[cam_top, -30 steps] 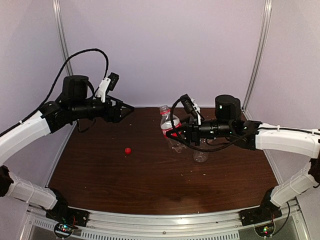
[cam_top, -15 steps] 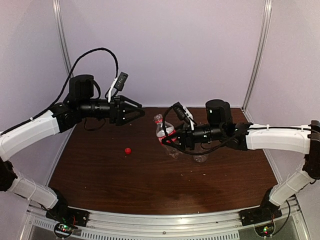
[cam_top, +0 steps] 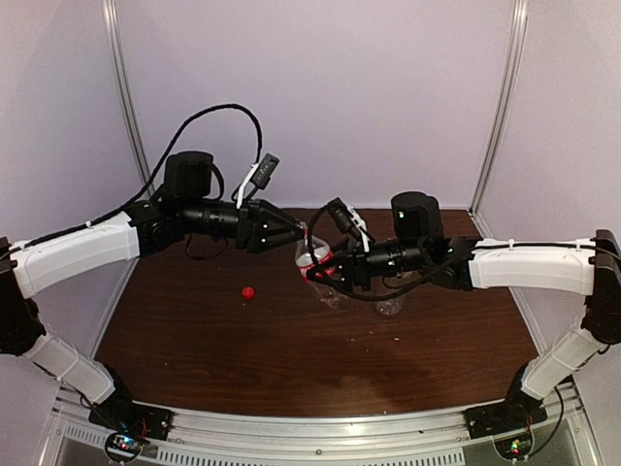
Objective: Unscrew the bottle caps
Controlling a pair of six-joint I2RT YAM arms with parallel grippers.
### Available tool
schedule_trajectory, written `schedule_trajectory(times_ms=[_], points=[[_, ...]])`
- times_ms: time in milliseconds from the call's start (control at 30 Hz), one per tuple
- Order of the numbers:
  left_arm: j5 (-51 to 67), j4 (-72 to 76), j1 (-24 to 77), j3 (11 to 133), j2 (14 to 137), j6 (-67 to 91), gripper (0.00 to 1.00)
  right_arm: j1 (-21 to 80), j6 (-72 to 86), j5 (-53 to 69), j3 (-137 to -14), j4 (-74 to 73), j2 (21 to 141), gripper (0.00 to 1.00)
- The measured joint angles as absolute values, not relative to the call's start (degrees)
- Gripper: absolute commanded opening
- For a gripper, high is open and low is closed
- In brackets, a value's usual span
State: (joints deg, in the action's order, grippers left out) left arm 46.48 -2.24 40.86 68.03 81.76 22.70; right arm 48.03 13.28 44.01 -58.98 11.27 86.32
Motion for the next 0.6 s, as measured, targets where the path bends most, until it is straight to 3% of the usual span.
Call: schedule_trajectory(times_ms=[400, 600], points=[[46.5, -1.7, 42.1, 69.2, 84.1, 22.2, 0.45, 48.5, 13.3, 44.4, -59.8, 11.3, 87.0, 0.28], [46.7, -1.7, 42.2, 69.3, 84.8, 21.9, 0.22, 48.5, 13.3, 44.6, -59.8, 11.3, 87.0, 0.28]])
